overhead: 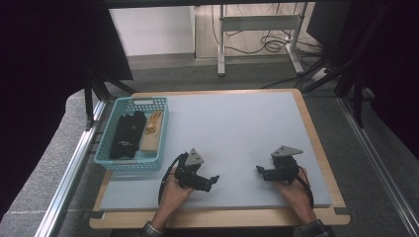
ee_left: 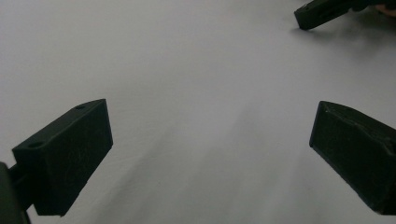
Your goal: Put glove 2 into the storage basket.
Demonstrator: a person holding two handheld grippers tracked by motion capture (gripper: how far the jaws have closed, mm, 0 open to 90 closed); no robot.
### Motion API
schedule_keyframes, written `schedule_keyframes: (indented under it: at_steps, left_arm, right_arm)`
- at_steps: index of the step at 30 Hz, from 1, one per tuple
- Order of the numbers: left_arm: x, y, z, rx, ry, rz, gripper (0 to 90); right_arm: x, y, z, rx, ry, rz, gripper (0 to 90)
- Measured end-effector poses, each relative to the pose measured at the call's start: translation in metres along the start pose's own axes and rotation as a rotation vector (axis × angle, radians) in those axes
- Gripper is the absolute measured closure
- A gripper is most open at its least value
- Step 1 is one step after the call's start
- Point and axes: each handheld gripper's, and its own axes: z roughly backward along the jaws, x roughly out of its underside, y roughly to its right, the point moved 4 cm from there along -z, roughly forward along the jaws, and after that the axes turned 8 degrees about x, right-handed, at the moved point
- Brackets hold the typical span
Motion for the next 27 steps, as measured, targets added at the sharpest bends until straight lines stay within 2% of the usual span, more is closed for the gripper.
schedule_keyframes:
  at_steps: [12, 17, 20, 22, 27]
  left_arm:
    - [0.011, -0.002, -0.015, -0.012, -0.059, -0.001, 0.0]
    - [0.011, -0.002, -0.017, -0.014, -0.076, -0.002, 0.0]
    - [0.012, -0.003, -0.020, -0.013, -0.114, 0.006, 0.0]
    - [0.012, -0.002, -0.023, -0.028, -0.147, 0.000, 0.0]
    - [0.012, -0.002, -0.023, -0.028, -0.148, -0.003, 0.0]
  right_arm:
    - [0.000, 0.000, 0.000, 0.000, 0.000, 0.000, 20.4]
    - [0.000, 0.000, 0.000, 0.000, 0.000, 0.000, 20.4]
    - [0.000, 0.000, 0.000, 0.000, 0.000, 0.000, 20.4]
    - [0.000, 0.000, 0.000, 0.000, 0.000, 0.000, 20.4]
    - [0.000, 0.000, 0.000, 0.000, 0.000, 0.000, 20.4]
